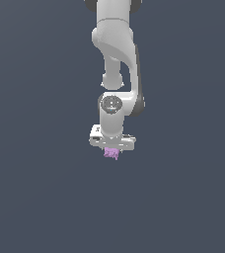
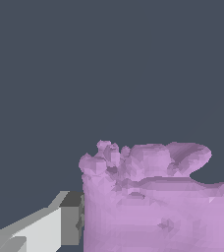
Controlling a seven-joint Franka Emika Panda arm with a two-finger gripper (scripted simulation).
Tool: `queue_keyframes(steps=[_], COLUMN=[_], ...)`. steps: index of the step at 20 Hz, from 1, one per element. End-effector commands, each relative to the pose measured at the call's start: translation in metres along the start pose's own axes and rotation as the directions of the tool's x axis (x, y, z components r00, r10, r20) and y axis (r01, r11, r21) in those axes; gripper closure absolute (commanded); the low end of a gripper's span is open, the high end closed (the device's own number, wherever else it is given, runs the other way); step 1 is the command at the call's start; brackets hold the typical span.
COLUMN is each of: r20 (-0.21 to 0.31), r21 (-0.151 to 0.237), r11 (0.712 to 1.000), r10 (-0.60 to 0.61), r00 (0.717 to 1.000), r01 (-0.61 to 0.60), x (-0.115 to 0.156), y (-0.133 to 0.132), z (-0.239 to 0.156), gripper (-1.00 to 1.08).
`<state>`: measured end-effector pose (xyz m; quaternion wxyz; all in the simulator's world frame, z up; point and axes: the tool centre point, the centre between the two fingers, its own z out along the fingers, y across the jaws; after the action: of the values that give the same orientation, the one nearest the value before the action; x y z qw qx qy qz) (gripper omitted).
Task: Pick up the object and move it to a goal position.
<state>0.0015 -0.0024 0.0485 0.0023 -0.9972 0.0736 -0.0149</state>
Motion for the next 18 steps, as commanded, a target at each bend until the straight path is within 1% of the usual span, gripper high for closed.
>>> queue_keyframes(steps=[1, 3, 6, 8, 10, 13, 16, 18], r20=[-0.034, -0.075, -0.153, -0.216, -0.286, -0.4, -0.504, -0.563], r21=[0.009, 0.018, 0.036, 0.05, 0.064, 0.086, 0.104, 0.113], r11=[1.0, 1.0, 0.999, 0.998, 0.997, 0.993, 0.989, 0.986], r10=[-0.005, -0.01, -0.018, -0.024, -0.029, -0.034, -0.035, -0.035], r00=[0.999, 0.997, 0.988, 0.976, 0.958, 0.916, 0.863, 0.826], r01=[0.005, 0.011, 0.024, 0.035, 0.049, 0.075, 0.102, 0.118], x=[0.01, 0.021, 0.04, 0.054, 0.069, 0.088, 0.1, 0.104], y=[-0.009, -0.02, -0.039, -0.055, -0.073, -0.102, -0.128, -0.143], z=[-0.01, -0.022, -0.048, -0.069, -0.095, -0.141, -0.189, -0.217], gripper=[1.08, 1.08, 1.08, 1.08, 1.08, 1.08, 1.08, 1.08])
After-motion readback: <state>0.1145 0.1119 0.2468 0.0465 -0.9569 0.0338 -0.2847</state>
